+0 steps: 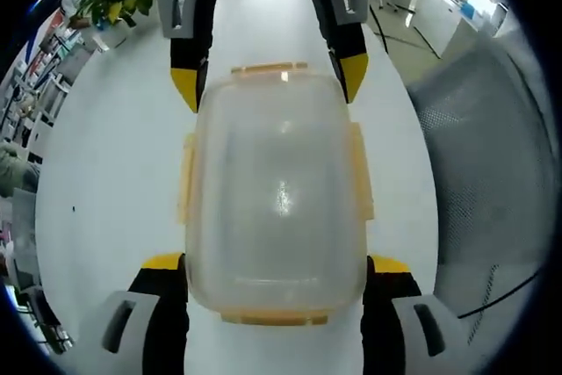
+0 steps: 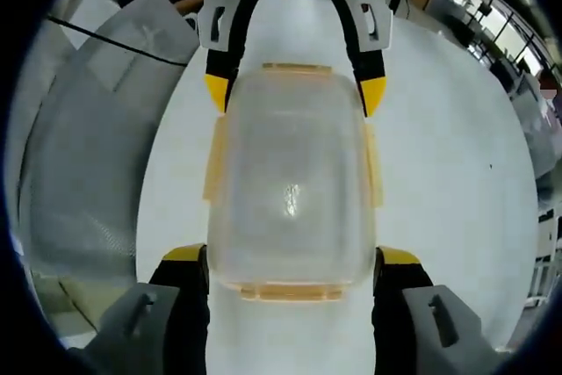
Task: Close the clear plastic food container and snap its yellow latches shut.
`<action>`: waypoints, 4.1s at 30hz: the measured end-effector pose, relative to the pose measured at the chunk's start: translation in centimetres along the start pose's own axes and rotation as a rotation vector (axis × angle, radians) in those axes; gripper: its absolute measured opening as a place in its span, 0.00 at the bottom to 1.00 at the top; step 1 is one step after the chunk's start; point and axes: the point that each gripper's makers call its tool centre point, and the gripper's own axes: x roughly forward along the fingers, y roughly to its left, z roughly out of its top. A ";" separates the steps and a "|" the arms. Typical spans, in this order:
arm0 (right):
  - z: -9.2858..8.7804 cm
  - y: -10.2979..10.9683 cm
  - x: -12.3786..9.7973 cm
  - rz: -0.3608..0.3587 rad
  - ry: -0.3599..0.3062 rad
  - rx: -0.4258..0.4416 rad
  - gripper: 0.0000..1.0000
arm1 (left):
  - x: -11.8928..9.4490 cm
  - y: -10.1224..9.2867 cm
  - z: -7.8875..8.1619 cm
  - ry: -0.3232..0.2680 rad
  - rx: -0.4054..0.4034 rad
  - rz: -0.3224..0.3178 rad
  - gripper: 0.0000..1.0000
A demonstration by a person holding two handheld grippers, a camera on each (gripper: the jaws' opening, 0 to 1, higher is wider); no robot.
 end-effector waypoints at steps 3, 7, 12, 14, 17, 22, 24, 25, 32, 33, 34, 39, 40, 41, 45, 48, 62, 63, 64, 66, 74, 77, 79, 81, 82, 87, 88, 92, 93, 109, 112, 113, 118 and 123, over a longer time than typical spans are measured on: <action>1.7 0.1 0.6 0.002 0.000 -0.007 0.73 | -0.6 -0.2 -2.0 0.000 -0.009 0.002 0.78; 3.7 0.3 1.4 0.002 0.007 -0.009 0.73 | -1.3 -0.6 -4.0 -0.002 -0.016 0.005 0.78; 5.2 0.6 1.9 0.003 0.016 -0.008 0.73 | -1.9 -1.1 -5.5 -0.015 -0.020 0.007 0.78; 5.6 0.8 2.0 0.002 0.021 -0.003 0.73 | -2.0 -1.2 -5.8 -0.025 -0.020 0.007 0.78; 5.8 0.9 2.1 -0.002 0.023 0.006 0.73 | -2.2 -1.4 -6.0 -0.033 -0.020 0.008 0.78; 5.8 0.9 2.2 -0.017 0.032 0.026 0.73 | -2.1 -1.3 -6.0 -0.047 -0.020 0.010 0.78; 5.8 0.8 2.1 -0.022 0.028 0.038 0.73 | -2.1 -1.2 -6.0 -0.049 -0.021 0.002 0.79; 5.7 0.8 2.1 -0.024 0.024 0.046 0.73 | -2.1 -1.3 -6.0 -0.049 -0.020 -0.004 0.79; 5.6 0.7 2.1 -0.021 0.013 0.076 0.73 | -1.9 -1.0 -6.0 -0.051 -0.019 -0.017 0.79; 5.6 0.6 2.1 -0.020 0.011 0.080 0.73 | -1.9 -1.0 -6.1 -0.052 -0.018 -0.019 0.79; 5.5 0.6 2.1 -0.019 0.007 0.084 0.73 | -1.9 -0.9 -6.1 -0.054 -0.016 -0.020 0.80; 5.3 -0.1 2.1 -0.021 0.011 0.092 0.73 | -1.7 -0.3 -5.9 -0.057 -0.013 -0.023 0.80; 5.2 -0.3 2.0 -0.022 0.013 0.092 0.73 | -1.6 0.0 -5.8 -0.057 -0.014 -0.022 0.80; 5.1 -0.6 2.0 -0.023 0.014 0.093 0.73 | -1.6 0.1 -5.7 -0.058 -0.015 -0.022 0.80; 4.7 -1.5 1.9 -0.026 0.018 0.097 0.73 | -1.4 1.2 -5.5 -0.072 -0.031 -0.028 0.80; 4.5 -2.2 1.8 -0.026 0.018 0.097 0.73 | -1.2 1.8 -5.4 -0.076 -0.044 -0.033 0.81; 4.0 -7.2 1.9 -0.008 -0.007 0.149 0.73 | -0.6 6.5 -5.7 -0.055 -0.053 -0.041 0.81; 3.9 -7.6 1.9 -0.008 -0.013 0.156 0.73 | -0.6 6.8 -5.7 -0.055 -0.055 -0.041 0.81; 3.9 -7.8 1.9 -0.008 -0.015 0.157 0.73 | -0.6 7.0 -5.7 -0.055 -0.056 -0.040 0.81; 3.8 -8.4 1.9 -0.008 -0.020 0.163 0.73 | -0.5 7.6 -5.7 -0.056 -0.063 -0.039 0.82; 3.0 -10.0 2.5 -0.001 -0.024 0.189 0.72 | -0.2 9.3 -5.7 -0.036 -0.069 -0.041 0.82; 2.3 -10.0 2.7 0.006 -0.001 0.197 0.68 | -0.1 9.7 -5.8 -0.026 -0.068 -0.040 0.83; 2.0 -10.2 2.8 -0.002 0.001 0.175 0.64 | -0.1 10.0 -5.9 -0.021 -0.071 -0.034 0.83; 1.9 -10.5 2.6 -0.005 0.004 0.175 0.63 | -0.1 10.2 -5.9 -0.022 -0.064 -0.034 0.83; 1.9 -10.5 2.6 -0.006 0.003 0.179 0.63 | -0.1 10.3 -5.9 -0.020 -0.061 -0.034 0.83; 1.8 -10.8 2.3 -0.015 0.007 0.163 0.62 | -0.1 10.6 -5.9 -0.010 -0.048 -0.034 0.83; 1.8 -10.9 2.2 -0.017 0.008 0.161 0.61 | -0.1 10.7 -5.9 -0.009 -0.040 -0.030 0.83; 1.8 -11.1 2.1 -0.025 -0.002 0.176 0.60 | -0.3 11.1 -5.8 -0.005 -0.017 -0.013 0.82; 1.9 -11.0 2.0 -0.023 -0.007 0.198 0.60 | -0.4 11.2 -5.9 -0.002 -0.008 -0.008 0.82; 3.3 -10.9 0.1 -0.066 -0.081 0.285 0.85 | -2.4 10.8 -4.5 -0.169 -0.117 0.035 0.92; 3.7 -10.8 -0.5 -0.090 -0.102 0.310 0.96 | -3.2 10.6 -3.4 -0.269 -0.219 0.063 0.99; 4.0 -10.9 -0.9 -0.110 -0.121 0.310 0.98 | -3.7 10.4 -3.2 -0.299 -0.230 0.067 0.99; 5.2 -10.4 -2.5 -0.153 -0.182 0.318 0.99 | -5.7 10.4 -3.2 -0.375 -0.275 0.145 0.99; 5.8 -9.3 -3.9 -0.199 -0.223 0.332 0.99 | -8.4 9.2 -2.5 -0.524 -0.343 0.204 0.99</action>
